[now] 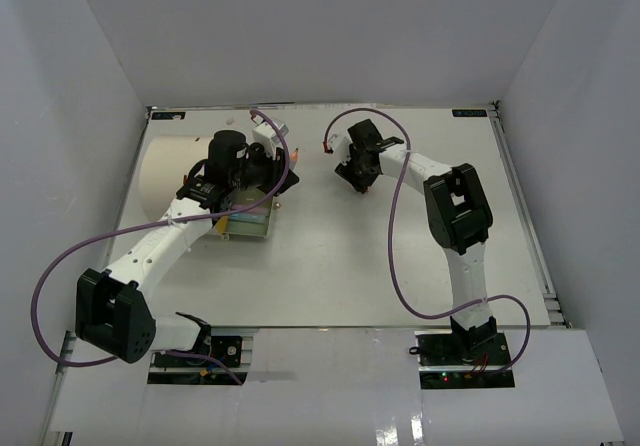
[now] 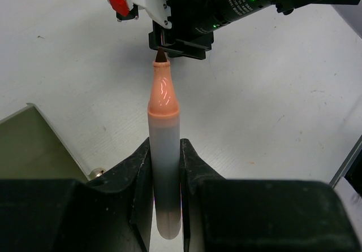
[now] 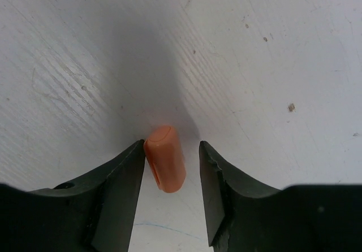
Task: Sort the stationery into containers
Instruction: Close the pen cap on the pen.
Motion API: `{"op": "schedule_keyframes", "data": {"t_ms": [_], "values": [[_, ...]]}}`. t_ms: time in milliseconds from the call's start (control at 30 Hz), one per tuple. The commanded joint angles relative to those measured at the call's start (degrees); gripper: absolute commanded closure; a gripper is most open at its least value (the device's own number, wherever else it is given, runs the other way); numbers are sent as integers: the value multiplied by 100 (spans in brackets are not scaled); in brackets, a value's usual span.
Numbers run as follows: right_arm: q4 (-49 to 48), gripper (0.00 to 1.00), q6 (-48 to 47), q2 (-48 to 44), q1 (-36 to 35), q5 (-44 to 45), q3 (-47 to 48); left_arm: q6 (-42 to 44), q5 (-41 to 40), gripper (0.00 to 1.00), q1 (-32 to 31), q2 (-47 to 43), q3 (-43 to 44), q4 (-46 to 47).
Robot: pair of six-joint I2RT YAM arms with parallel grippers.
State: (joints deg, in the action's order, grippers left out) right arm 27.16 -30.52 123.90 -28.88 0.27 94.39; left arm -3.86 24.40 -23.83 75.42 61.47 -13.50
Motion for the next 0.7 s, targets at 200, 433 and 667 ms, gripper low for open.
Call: {"op": "schedule_keyframes", "data": {"t_ms": [200, 433, 667], "values": [[308, 69, 90, -14, -65, 79, 176, 52, 100, 100, -7, -282, 5, 5], [-51, 89, 687, -971, -126, -817, -288, 26, 415, 100, -7, -378, -65, 171], [-1966, 92, 2038, -3121, -249, -1933, -1578, -71, 925, 100, -7, -764, -346, 759]]}}
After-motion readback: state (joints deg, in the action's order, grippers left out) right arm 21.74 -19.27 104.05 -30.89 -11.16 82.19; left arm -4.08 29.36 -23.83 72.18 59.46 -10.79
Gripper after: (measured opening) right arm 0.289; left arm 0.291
